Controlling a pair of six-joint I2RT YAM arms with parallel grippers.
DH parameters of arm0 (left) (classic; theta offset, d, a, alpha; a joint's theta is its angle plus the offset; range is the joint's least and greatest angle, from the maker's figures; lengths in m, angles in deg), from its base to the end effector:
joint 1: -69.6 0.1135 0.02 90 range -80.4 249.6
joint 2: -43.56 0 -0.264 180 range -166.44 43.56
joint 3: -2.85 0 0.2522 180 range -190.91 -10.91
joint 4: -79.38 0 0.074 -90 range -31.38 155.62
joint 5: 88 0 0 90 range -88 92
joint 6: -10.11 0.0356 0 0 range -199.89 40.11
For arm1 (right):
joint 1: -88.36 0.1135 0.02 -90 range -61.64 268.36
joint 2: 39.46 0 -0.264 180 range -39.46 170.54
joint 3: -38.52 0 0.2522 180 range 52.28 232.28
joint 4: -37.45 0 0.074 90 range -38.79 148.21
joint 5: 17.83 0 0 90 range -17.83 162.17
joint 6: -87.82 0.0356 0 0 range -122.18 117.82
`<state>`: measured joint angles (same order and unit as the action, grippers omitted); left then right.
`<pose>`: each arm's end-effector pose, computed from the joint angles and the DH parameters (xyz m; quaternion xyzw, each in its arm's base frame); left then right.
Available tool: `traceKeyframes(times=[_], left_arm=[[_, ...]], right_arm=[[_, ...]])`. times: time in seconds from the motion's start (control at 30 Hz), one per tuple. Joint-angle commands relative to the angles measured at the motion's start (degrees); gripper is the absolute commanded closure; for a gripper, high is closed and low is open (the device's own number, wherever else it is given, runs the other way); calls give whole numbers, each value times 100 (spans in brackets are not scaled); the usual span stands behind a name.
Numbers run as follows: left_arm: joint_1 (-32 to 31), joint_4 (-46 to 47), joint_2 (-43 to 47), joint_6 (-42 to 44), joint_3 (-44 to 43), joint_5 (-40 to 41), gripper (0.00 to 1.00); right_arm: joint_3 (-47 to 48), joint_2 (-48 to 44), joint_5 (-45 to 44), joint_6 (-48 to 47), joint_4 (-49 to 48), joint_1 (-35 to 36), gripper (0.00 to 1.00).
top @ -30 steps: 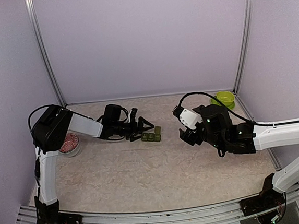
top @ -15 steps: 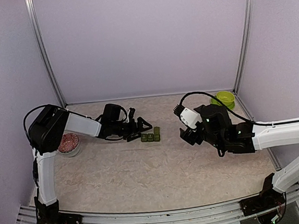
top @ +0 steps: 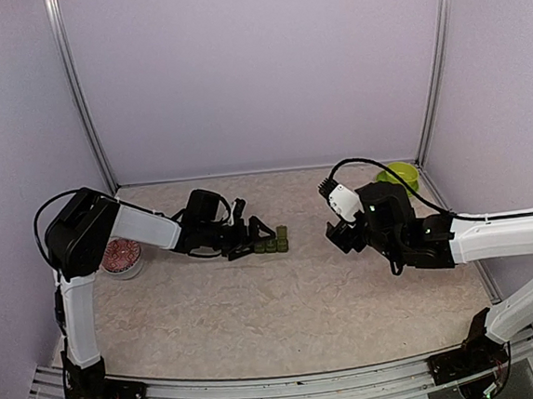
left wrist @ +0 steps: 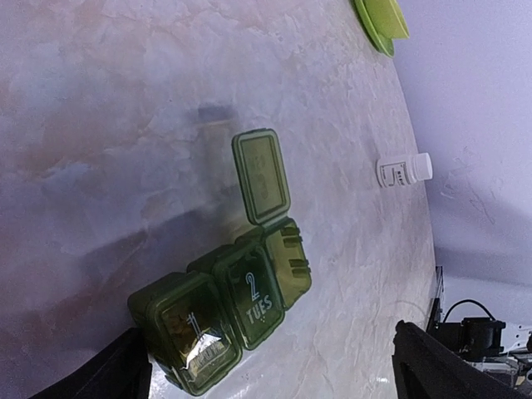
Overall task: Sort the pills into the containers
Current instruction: Place the pill container at the center of the board, then place the pill bottle at the center of the board.
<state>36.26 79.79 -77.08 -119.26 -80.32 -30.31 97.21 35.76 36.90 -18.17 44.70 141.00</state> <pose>0.3553 -0.2565 0.1245 0.0786 0.8652 -0.4544 0.1972 0.1916 0.2170 0.2555 -0.3133 0.7526 -0.0772 0.5740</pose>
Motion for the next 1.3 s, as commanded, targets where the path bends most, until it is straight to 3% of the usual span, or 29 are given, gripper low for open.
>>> traceKeyframes(times=[0.0, 0.4, 0.8, 1.03, 1.27], left_arm=[[-91, 138, 198, -58, 129, -5, 1], [-152, 44, 538, -2, 99, 102, 1], [-286, -680, 1334, 461, 0, 831, 1], [-555, -1274, 1972, 1007, 148, 1985, 1], [-814, -1189, 3044, 1480, 807, 3847, 1]], right_arm=[[30, -33, -119, 160, 61, -74, 4], [91, 111, 252, 1204, 465, -928, 5], [490, 1114, 1542, 2248, 679, -2113, 11], [726, 1777, 1940, 2249, 504, -2335, 18], [933, 2237, 2072, 2311, 501, -2418, 28]])
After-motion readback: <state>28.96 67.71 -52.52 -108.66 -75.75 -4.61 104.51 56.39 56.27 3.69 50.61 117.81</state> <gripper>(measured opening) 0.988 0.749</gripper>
